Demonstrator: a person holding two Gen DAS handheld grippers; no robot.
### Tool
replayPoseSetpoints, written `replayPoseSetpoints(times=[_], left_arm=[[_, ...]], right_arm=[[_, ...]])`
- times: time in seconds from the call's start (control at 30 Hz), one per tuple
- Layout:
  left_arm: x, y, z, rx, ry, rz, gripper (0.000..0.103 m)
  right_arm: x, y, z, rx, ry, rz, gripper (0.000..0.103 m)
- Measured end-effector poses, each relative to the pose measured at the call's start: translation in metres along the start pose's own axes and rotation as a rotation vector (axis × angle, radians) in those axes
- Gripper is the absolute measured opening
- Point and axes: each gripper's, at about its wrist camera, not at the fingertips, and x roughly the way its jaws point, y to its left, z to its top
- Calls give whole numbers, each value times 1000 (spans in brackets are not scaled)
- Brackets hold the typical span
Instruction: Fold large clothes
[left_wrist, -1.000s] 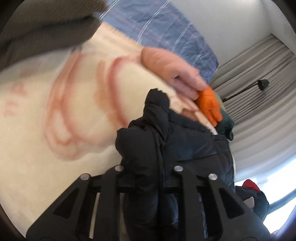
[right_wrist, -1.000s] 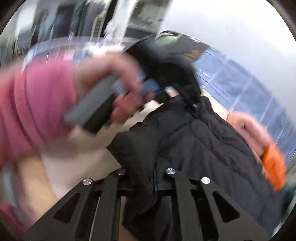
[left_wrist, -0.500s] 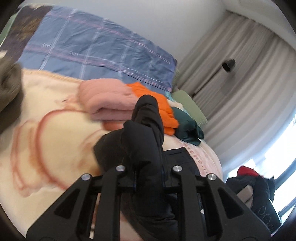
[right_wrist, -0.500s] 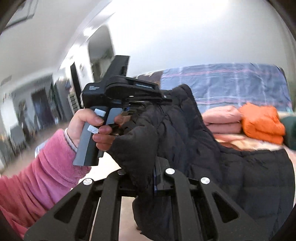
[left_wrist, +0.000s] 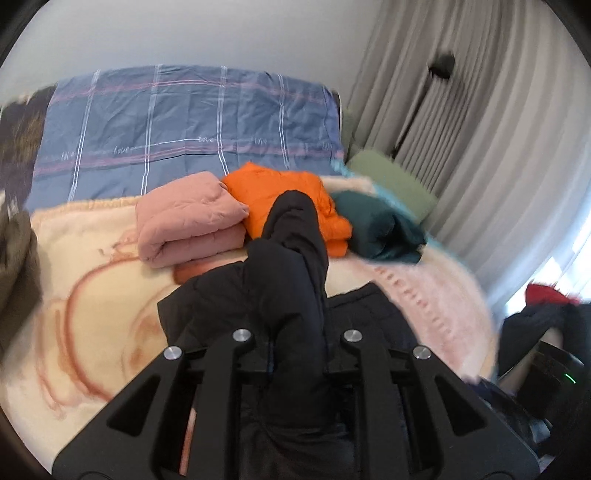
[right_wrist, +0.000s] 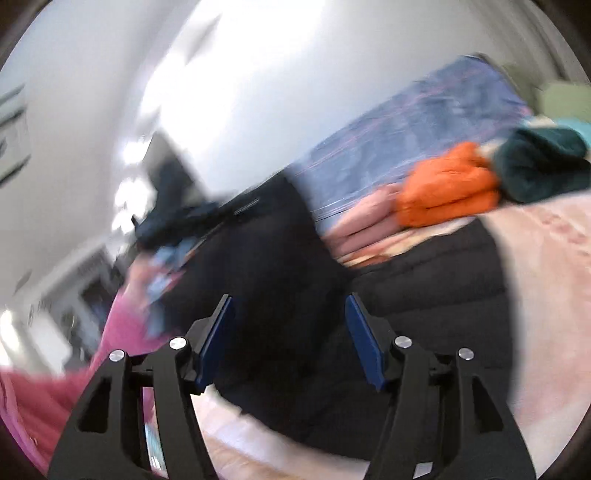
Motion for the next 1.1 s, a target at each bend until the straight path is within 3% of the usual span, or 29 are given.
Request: replayPoseSetpoints(times=[0.03, 0.07, 0.13, 0.23, 0.33, 0.43, 0.53, 0.7, 0.9, 1.1], left_arm=[[-5, 9, -2, -30, -16, -19, 16], [-10, 19, -6, -66, -33, -40, 16], [-12, 27, -11, -100, -41, -60, 16], [-16, 27, -15, -111, -51, -68, 16], [-23, 21, -13, -117, -69, -95, 16], [-22, 13, -9, -101, -71, -122, 16], [0, 8, -5, -79, -29, -58, 16], [26, 13, 3, -152, 0, -113, 16], [47, -15, 4, -89, 38, -63, 18], [82, -51, 2, -15, 91, 3, 24]], right_arm=[[14, -12, 10, 17, 35, -65, 47], [33, -20, 18, 20, 81, -116, 41], [77, -27, 30, 3, 191, -133, 34], [165, -35, 33, 38, 396, -135, 32], [238, -33, 8, 77, 557, -92, 30], [285, -14, -8, 19, 596, -56, 30], [305, -11, -12, 28, 608, -49, 29], [269, -17, -1, 45, 573, -98, 27], [137, -16, 33, -72, 372, -247, 29], [34, -70, 25, 105, 237, -288, 29]])
